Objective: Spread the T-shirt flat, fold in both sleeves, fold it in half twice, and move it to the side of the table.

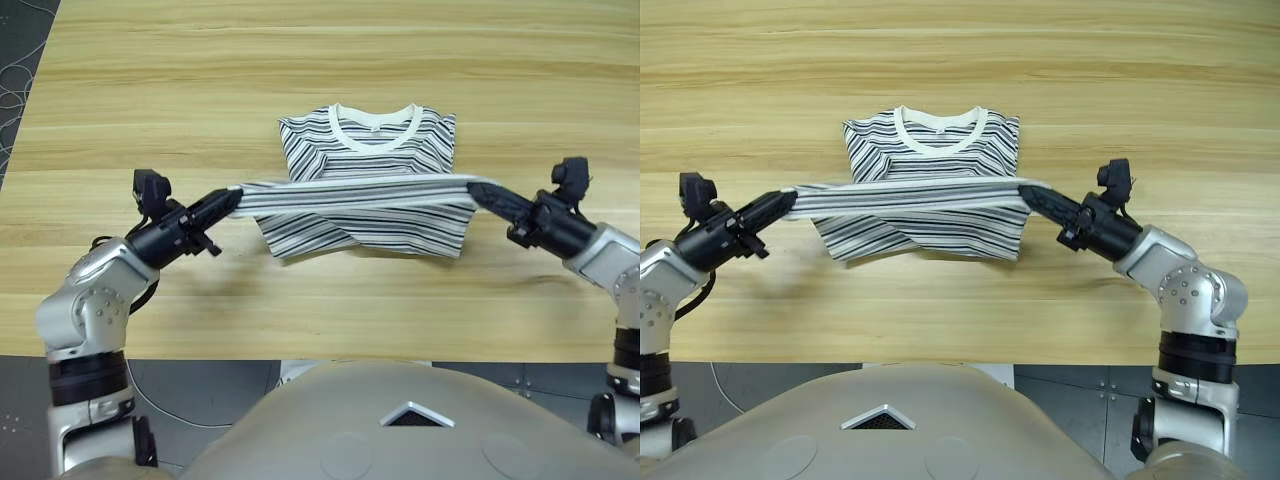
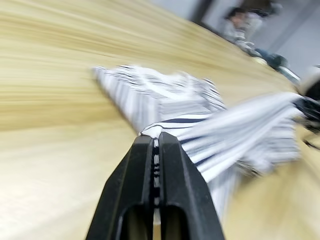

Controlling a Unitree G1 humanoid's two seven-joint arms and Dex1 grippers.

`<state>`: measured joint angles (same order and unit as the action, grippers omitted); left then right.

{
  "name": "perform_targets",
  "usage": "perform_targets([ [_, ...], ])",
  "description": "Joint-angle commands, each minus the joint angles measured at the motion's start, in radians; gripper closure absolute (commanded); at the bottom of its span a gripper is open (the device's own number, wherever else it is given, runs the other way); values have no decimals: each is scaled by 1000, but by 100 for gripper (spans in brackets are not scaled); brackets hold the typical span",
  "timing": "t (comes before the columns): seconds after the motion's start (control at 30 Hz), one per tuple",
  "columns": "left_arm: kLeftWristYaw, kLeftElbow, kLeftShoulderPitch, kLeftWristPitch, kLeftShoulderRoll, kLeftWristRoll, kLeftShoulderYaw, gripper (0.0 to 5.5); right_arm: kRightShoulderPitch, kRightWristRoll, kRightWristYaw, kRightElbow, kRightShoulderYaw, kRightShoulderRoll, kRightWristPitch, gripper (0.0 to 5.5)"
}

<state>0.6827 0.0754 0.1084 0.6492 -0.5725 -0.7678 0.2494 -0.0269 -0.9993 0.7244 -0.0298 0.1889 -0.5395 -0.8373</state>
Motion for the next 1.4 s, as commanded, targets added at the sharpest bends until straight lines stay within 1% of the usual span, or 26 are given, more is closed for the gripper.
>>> perform_targets([
  [0.03,-89,-63,-151,23,59,49,-40,540,-127,95,-123,101,-14,83,35,538],
  [0.13,-90,-109,-273,14,98,104,-116,540,-211,161,-184,170,-23,137,60,538],
  [0.27,-69,-228,-411,-23,132,177,-170,540,-301,238,-225,255,-35,186,88,538],
  [0.4,-38,-300,-490,-46,145,213,-182,540,-348,287,-233,300,-32,205,105,538],
  [0.53,-25,-372,-529,-76,159,248,-179,540,-378,322,-237,338,-28,223,122,538],
  [0.67,-75,-527,-574,-135,182,319,-166,540,-418,375,-258,418,-24,244,160,538],
  [0.8,-95,-684,-595,-193,202,410,-204,540,-450,424,-276,496,-27,260,189,538],
  [0.87,-87,-731,-604,-215,212,430,-201,540,-469,446,-291,546,-15,269,216,538],
  [0.9,-84,-747,-608,-225,216,433,-195,540,-480,458,-301,577,-7,271,234,509],
  [0.93,-81,-760,-612,-233,218,436,-191,517,-490,468,-306,602,-2,272,247,499],
  [1.17,-74,-812,-634,-282,229,443,-152,413,-535,522,-303,735,14,287,320,373],
  [1.23,-78,-829,-645,-293,223,443,-134,410,-545,530,-296,761,17,289,329,341],
  [1.3,-79,-835,-654,-305,223,438,-115,410,-552,538,-286,779,16,291,337,298],
  [1.4,-107,-849,-679,-339,229,415,-56,410,-562,555,-283,808,17,291,357,251],
])
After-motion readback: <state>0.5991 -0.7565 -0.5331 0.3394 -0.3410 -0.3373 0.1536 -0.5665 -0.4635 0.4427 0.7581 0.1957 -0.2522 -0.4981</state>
